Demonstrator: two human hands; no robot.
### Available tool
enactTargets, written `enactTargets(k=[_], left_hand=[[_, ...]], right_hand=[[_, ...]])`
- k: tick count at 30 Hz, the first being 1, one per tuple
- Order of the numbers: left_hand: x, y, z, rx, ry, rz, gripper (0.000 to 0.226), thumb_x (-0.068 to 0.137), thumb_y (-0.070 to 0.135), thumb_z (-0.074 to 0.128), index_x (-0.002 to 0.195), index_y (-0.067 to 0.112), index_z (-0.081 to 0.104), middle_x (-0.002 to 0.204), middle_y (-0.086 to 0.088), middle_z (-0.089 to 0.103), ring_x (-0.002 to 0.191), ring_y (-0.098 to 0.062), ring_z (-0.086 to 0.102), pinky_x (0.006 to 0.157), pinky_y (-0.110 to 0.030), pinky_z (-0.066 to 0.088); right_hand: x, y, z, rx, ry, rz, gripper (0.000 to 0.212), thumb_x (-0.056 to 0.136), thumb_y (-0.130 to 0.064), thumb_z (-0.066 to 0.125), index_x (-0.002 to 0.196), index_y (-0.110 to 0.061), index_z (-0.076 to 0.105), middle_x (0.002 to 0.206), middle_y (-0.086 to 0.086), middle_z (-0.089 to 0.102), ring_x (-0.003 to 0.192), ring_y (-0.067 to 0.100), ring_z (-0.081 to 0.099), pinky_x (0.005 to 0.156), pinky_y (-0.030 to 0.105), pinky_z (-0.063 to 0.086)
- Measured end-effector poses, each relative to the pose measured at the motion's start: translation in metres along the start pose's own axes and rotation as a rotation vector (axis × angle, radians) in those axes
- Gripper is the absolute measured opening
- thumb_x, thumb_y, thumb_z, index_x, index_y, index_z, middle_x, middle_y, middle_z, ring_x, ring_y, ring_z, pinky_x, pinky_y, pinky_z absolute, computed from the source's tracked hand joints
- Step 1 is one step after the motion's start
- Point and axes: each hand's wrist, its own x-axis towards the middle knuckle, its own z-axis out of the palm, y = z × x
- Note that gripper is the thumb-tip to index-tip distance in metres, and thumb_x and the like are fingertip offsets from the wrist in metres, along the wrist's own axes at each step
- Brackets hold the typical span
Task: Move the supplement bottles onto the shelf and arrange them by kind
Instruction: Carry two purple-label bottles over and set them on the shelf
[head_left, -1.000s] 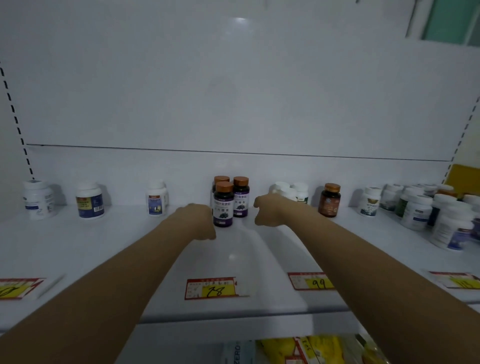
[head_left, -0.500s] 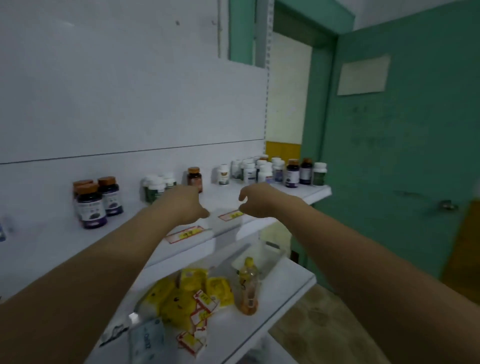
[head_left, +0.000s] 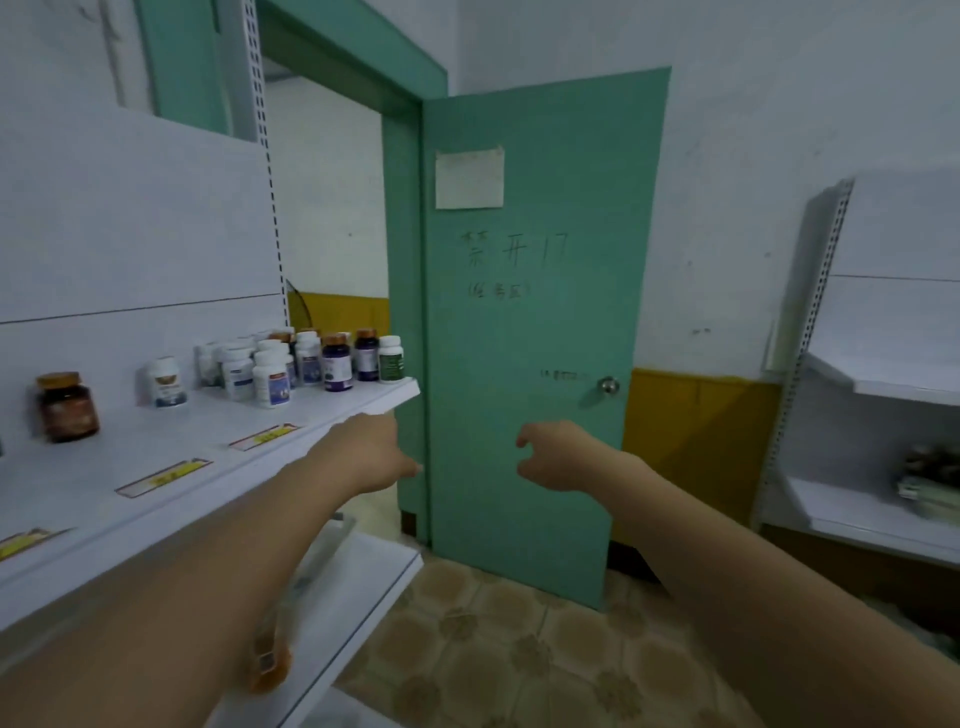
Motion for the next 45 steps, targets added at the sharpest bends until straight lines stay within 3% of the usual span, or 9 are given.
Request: enactTargets(k=[5,12,24,31,34,36,39,41,45], left_hand=[[0.055,0.046,0.022,-0.023,0.018,-0.014,0.043,0.086,0.043,0.06,0.11,0.008,0.057,0.096,-0.006,0.056,0.084,-0.02,0.05,0.068,-0.028,0.039],[0.112,0.055,0.029,-0.069,0.099,-0.22,0.047,0.086,0.041,0.06,0.122,0.01,0.054,0.121,-0.01,0.058,0.104,-0.024,0.056,0.082,-0.032,0.046],[0.202,-0.025,0.026,-0.141,0.255,-0.513,0.051,0.091,0.035,0.056,0.13,0.004,0.046,0.133,-0.014,0.052,0.119,-0.027,0.052,0.095,-0.033,0.043],[0.275,-0.062,0.02,-0.312,0.402,-0.613,0.047,0.088,0.031,0.061,0.125,0.005,0.049,0.13,-0.014,0.057,0.115,-0.028,0.055,0.085,-0.031,0.043],[0.302,-0.076,0.025,-0.343,0.427,-0.668,0.053,0.085,0.034,0.065,0.127,0.006,0.046,0.13,-0.013,0.056,0.117,-0.027,0.054,0.089,-0.033,0.043],[0.315,-0.083,0.029,-0.351,0.456,-0.674,0.054,0.082,0.034,0.068,0.125,0.008,0.047,0.128,-0.01,0.057,0.115,-0.026,0.055,0.085,-0.031,0.043],[0.328,-0.084,0.035,-0.39,0.496,-0.676,0.052,0.082,0.028,0.07,0.126,0.01,0.049,0.129,-0.009,0.058,0.116,-0.025,0.055,0.079,-0.025,0.036],[0.335,-0.084,0.038,-0.439,0.517,-0.679,0.053,0.08,0.024,0.073,0.126,0.01,0.05,0.129,-0.009,0.058,0.117,-0.025,0.055,0.081,-0.025,0.038],[0.348,-0.087,0.04,-0.578,0.561,-0.648,0.058,0.071,0.022,0.08,0.123,0.015,0.056,0.123,-0.006,0.062,0.114,-0.025,0.058,0.089,-0.033,0.048]], right_hand=[[0.052,0.056,-0.006,0.009,0.006,-0.027,0.049,0.09,-0.025,0.048,0.138,-0.018,0.044,0.137,0.012,0.05,0.125,0.032,0.047,0.104,0.043,0.042],[0.14,0.076,-0.008,0.011,-0.024,-0.207,0.047,0.093,-0.025,0.046,0.139,-0.015,0.041,0.137,0.012,0.05,0.124,0.031,0.048,0.101,0.038,0.044],[0.283,-0.025,0.003,0.114,0.004,-0.555,0.042,0.096,-0.029,0.048,0.134,-0.01,0.046,0.133,0.014,0.055,0.118,0.03,0.053,0.092,0.033,0.044],[0.38,-0.069,-0.02,0.336,0.111,-0.57,0.059,0.092,-0.044,0.05,0.138,-0.009,0.04,0.133,0.014,0.053,0.115,0.031,0.054,0.093,0.042,0.049],[0.413,-0.081,-0.015,0.386,0.009,-0.586,0.079,0.086,-0.054,0.056,0.147,-0.011,0.029,0.148,0.012,0.04,0.129,0.03,0.045,0.102,0.043,0.045],[0.427,-0.086,-0.005,0.396,-0.08,-0.583,0.086,0.082,-0.057,0.061,0.147,-0.012,0.029,0.148,0.01,0.04,0.128,0.028,0.047,0.098,0.039,0.047],[0.436,-0.089,0.014,0.462,-0.178,-0.631,0.065,0.079,-0.05,0.068,0.128,-0.016,0.044,0.125,0.007,0.058,0.105,0.022,0.057,0.079,0.034,0.053],[0.438,-0.09,0.024,0.551,-0.197,-0.692,0.051,0.08,-0.043,0.07,0.118,-0.019,0.045,0.107,-0.002,0.056,0.095,0.016,0.053,0.065,0.022,0.044],[0.437,-0.102,0.038,0.75,-0.264,-0.747,0.085,0.067,-0.045,0.08,0.132,-0.014,0.037,0.118,-0.002,0.054,0.109,0.014,0.054,0.078,0.026,0.046]])
